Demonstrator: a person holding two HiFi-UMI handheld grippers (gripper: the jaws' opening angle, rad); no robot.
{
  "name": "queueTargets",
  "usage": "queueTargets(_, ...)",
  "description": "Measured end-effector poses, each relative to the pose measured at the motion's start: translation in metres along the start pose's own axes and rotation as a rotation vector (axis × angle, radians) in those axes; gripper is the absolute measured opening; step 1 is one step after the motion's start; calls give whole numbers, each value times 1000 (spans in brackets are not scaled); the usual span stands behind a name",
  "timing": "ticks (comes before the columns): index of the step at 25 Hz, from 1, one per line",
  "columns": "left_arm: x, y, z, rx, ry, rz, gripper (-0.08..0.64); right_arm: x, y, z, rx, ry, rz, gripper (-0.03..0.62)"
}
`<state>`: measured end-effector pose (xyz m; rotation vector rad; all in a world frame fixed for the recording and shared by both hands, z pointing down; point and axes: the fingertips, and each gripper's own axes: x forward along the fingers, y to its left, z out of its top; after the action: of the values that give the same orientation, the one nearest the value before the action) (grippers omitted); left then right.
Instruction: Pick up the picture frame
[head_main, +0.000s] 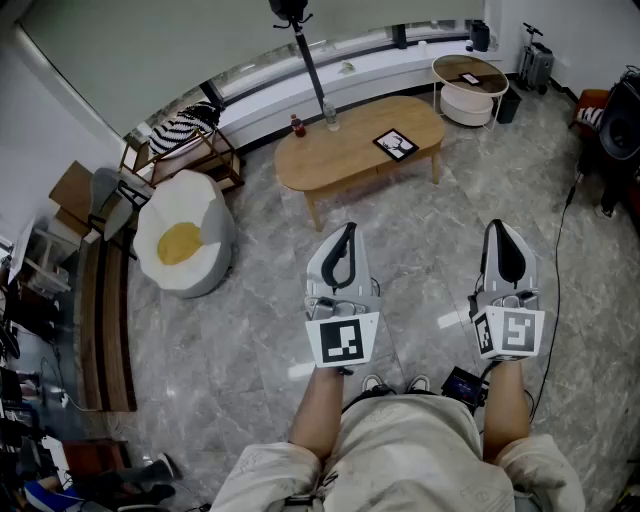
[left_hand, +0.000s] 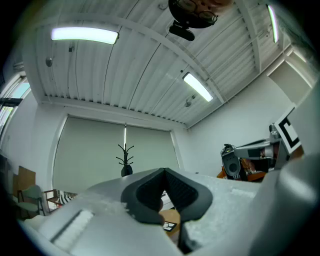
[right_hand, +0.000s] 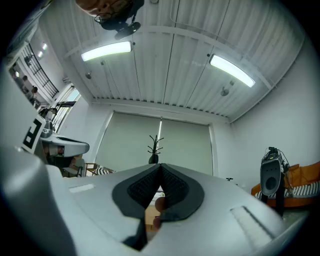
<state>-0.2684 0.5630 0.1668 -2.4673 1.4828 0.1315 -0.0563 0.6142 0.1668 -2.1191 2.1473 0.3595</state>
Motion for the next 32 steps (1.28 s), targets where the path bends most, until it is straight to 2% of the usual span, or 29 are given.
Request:
queueTargets(9,0,-22,4,-34,2,5,5,-9,-6,-1,-7,3,12,0)
queueTargets(24,9,-114,5,-74,13,-49,5,-52,-64,-4,4,-4,6,2)
queueTargets(32,23,-133,3,-86,22,-66,5,-49,-87,-10,16,3,-32,2)
